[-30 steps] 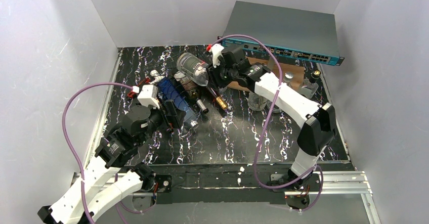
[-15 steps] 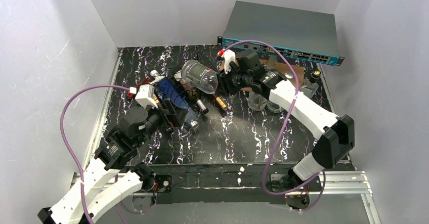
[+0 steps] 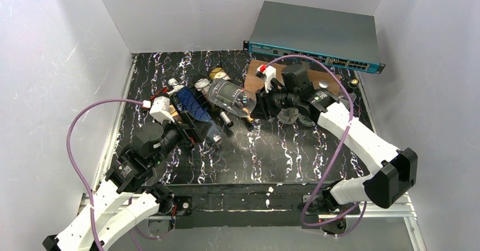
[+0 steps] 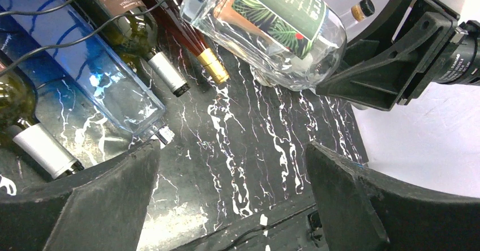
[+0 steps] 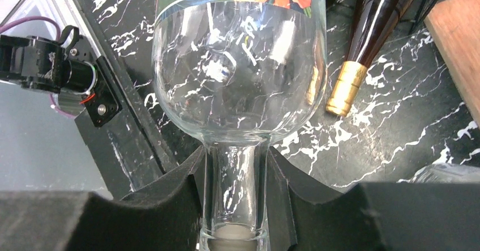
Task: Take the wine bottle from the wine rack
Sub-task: Pick up the wine bottle from the wine rack, then place the wine bottle at the center of the board.
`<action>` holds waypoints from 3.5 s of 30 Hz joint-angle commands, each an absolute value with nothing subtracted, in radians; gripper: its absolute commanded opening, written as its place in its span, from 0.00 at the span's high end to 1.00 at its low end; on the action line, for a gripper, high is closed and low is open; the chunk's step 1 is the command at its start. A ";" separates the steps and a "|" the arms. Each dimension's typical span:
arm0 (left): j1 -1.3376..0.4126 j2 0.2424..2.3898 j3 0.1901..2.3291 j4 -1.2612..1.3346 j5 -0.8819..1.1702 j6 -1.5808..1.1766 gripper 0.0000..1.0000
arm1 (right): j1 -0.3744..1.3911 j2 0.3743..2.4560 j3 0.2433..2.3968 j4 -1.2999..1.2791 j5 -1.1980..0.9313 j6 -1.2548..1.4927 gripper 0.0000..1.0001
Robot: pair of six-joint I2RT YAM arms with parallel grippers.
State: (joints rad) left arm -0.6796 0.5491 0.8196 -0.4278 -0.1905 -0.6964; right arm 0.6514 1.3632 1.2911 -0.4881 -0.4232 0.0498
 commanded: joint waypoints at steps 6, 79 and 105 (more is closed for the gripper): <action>-0.675 0.561 0.813 -0.383 -0.143 -0.728 0.01 | 0.634 1.187 1.257 -0.345 -0.545 -0.020 0.99; -0.675 0.554 0.798 -0.456 0.104 -0.606 0.01 | 0.621 1.226 1.326 -1.096 -0.094 -0.997 0.99; -0.674 0.453 0.710 -0.464 0.101 -0.646 0.01 | 0.812 1.398 1.456 -1.204 0.328 -1.284 0.99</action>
